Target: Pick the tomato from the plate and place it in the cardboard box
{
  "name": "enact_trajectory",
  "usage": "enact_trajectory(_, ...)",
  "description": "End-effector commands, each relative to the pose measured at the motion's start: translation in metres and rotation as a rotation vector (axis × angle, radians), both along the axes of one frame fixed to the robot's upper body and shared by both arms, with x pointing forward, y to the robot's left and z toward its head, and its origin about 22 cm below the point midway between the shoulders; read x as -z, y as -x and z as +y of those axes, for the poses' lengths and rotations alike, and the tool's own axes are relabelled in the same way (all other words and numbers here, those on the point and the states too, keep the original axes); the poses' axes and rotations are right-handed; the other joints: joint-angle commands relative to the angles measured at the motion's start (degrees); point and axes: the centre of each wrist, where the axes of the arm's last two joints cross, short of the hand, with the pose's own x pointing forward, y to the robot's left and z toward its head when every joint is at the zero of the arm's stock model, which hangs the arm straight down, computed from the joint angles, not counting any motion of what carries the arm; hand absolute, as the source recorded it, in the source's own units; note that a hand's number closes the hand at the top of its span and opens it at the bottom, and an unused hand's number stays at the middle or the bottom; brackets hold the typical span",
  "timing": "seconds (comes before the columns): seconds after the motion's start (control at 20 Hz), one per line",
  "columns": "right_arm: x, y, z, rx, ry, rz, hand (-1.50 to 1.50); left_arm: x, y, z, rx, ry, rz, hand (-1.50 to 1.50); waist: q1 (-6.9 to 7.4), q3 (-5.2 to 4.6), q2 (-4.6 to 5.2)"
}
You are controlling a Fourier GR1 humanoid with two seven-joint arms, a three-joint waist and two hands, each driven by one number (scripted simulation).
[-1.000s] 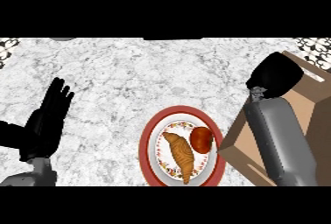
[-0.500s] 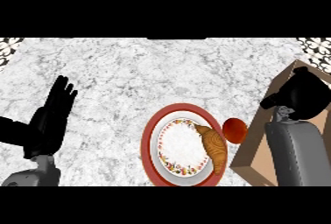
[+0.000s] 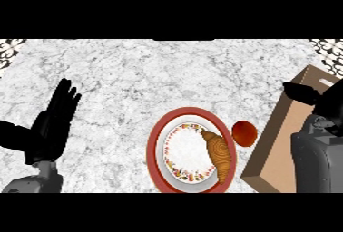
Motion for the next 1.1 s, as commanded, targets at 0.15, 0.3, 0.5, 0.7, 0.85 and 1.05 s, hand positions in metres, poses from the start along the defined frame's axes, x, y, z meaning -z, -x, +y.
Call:
enact_trajectory(0.15,-0.036,0.043,0.004,-0.031,-0.230,-0.424,-1.50,-0.002,-0.003,0.010,-0.014,-0.003,0.000,0.00,-0.44,0.05,-0.13)
enact_trajectory(0.3,-0.023,0.061,-0.012,0.001,-0.241,-0.507,-1.50,0.001,0.009,0.007,0.009,-0.005,-0.012,0.00,0.12,0.09,-0.05)
enact_trajectory(0.5,-0.008,0.096,-0.014,0.003,-0.233,-0.566,-1.50,-0.009,-0.002,-0.004,-0.003,0.009,-0.003,0.00,-0.06,0.06,0.07)
enact_trajectory(0.7,0.004,0.128,-0.018,0.035,-0.217,-0.591,-1.50,0.002,0.001,0.007,0.006,0.012,0.002,0.00,0.07,0.03,0.14)
enact_trajectory(0.85,0.021,0.157,-0.024,0.052,-0.195,-0.601,-1.50,0.002,0.005,0.008,0.006,0.021,0.013,0.00,-0.10,0.07,0.09)
enact_trajectory(1.05,0.025,0.177,-0.020,0.036,-0.186,-0.578,-1.50,-0.013,0.009,-0.015,0.006,-0.004,-0.002,0.00,0.03,0.06,0.07)
